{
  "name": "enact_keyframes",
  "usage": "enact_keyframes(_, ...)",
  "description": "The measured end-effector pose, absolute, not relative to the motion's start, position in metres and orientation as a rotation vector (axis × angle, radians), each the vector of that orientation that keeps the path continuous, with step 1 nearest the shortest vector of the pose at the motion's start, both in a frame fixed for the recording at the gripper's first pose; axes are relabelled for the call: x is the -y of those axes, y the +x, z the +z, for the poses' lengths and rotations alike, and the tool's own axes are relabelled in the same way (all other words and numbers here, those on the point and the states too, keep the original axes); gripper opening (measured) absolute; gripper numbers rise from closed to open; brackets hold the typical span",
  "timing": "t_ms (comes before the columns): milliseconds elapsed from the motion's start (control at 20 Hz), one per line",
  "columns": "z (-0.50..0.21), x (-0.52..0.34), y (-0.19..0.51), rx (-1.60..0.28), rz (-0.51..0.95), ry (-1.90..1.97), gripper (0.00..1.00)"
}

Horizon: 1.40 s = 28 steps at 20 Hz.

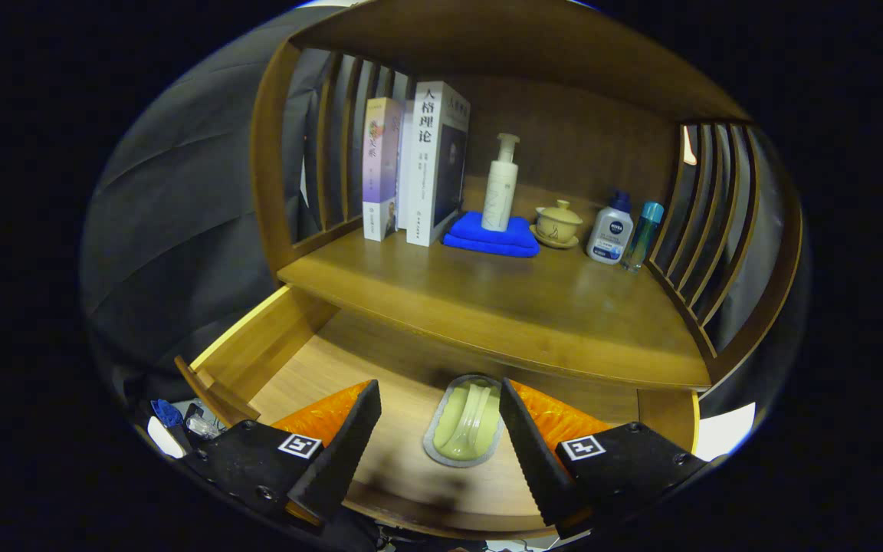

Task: Pull open the drawer, take out the items inside it, and place them on the countertop above the cabinet.

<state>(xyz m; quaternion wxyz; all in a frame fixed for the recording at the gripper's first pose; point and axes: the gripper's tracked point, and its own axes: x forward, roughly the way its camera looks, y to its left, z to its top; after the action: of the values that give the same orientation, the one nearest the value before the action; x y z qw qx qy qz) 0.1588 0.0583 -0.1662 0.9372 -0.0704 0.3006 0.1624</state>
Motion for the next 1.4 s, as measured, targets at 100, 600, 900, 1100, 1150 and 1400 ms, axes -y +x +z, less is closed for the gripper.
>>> enact_keyframes(100, -0.181, -0.056, 0.166, -0.674, 0.323, -0.138, 0.98)
enact_keyframes(600, -0.243, -0.040, 0.183, -0.878, 0.268, -0.029, 0.97)
enact_keyframes(900, -0.260, -0.039, 0.183, -0.940, 0.271, -0.064, 0.57)
enact_keyframes(1100, -0.256, -0.037, 0.179, -0.928, 0.266, -0.041, 0.22)
enact_keyframes(1150, -0.258, -0.039, 0.176, -0.929, 0.287, -0.047, 0.19)
enact_keyframes(1400, -0.243, -0.038, 0.160, -0.888, 0.314, -0.002, 0.11)
